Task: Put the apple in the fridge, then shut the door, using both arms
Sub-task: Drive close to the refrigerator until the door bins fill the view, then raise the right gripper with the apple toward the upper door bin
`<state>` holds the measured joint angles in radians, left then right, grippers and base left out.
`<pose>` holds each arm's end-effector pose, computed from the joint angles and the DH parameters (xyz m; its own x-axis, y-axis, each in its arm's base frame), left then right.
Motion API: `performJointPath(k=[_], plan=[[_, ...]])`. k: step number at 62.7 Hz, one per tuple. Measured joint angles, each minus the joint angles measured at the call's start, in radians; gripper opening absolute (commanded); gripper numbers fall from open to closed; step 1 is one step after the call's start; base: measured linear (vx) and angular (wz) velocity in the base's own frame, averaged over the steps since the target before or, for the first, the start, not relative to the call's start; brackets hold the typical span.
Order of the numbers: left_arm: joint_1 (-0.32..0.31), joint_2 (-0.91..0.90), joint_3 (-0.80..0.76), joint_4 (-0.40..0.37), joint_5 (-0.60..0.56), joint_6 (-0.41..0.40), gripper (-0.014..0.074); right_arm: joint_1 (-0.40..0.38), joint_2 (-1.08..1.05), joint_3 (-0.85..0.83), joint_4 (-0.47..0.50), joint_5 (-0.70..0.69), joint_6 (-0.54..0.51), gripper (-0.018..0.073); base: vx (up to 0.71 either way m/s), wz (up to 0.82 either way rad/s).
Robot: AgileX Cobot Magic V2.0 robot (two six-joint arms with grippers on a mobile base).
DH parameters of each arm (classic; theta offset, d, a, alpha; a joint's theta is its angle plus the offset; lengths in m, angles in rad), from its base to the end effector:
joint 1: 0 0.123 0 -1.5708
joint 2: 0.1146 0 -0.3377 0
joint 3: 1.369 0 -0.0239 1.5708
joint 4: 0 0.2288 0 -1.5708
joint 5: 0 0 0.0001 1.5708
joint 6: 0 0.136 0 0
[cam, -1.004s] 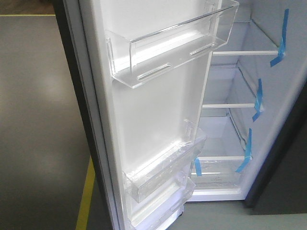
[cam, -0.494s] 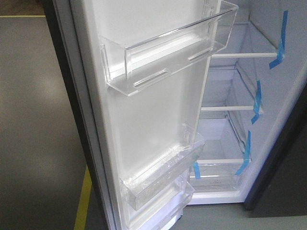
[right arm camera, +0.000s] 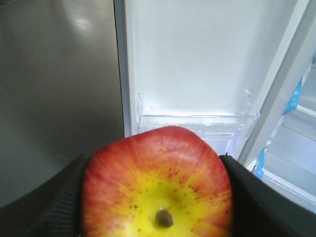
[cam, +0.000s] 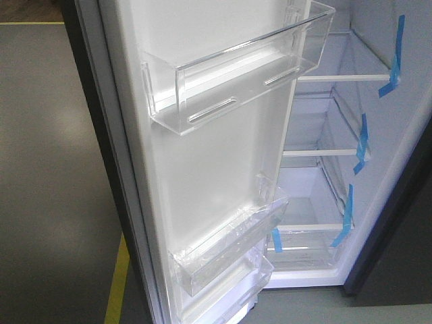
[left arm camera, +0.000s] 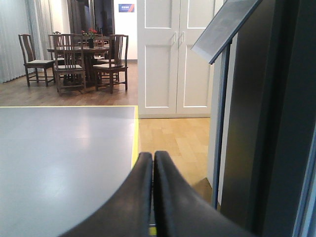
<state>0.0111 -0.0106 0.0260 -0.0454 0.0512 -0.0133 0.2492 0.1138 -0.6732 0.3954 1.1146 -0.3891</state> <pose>0.0266 0.0000 0.2010 0.0211 -0.0584 -0.9981 -0.0075 0.9983 -0.0586 -0.0553 0.0345 0.3025 -0.2899 -0.2730 -0.9173 -0.6079 0.7928 -0.0438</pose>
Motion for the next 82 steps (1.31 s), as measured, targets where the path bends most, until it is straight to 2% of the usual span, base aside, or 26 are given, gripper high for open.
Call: performJointPath(k=[21,26,36,45,56,82], plan=[[0.000,0.000,0.000,0.000,0.000,0.000,-0.0006,0.000,0.000,0.000,0.020,-0.011,0.000,0.0354,0.00,0.00],[0.000,0.000,0.000,0.000,0.000,0.000,-0.0006,0.000,0.013,0.000,0.021,-0.043,0.035,0.0350,0.00,0.00],[0.000,0.000,0.000,0.000,0.000,0.000,-0.0006,0.000,0.165,-0.005,-0.034,-0.127,0.151,0.0344,0.00,0.00],[0.000,0.000,0.000,0.000,0.000,0.000,-0.0006,0.000,0.357,-0.035,-0.055,-0.199,0.170,0.0344,0.00,0.00],[0.000,0.000,0.000,0.000,0.000,0.000,-0.0006,0.000,0.606,-0.168,-0.056,-0.268,0.147,0.0344,0.00,0.00],[0.000,0.000,0.000,0.000,0.000,0.000,-0.0006,0.000,1.031,-0.704,-0.039,-0.270,0.133,0.0344,0.00,0.00]])
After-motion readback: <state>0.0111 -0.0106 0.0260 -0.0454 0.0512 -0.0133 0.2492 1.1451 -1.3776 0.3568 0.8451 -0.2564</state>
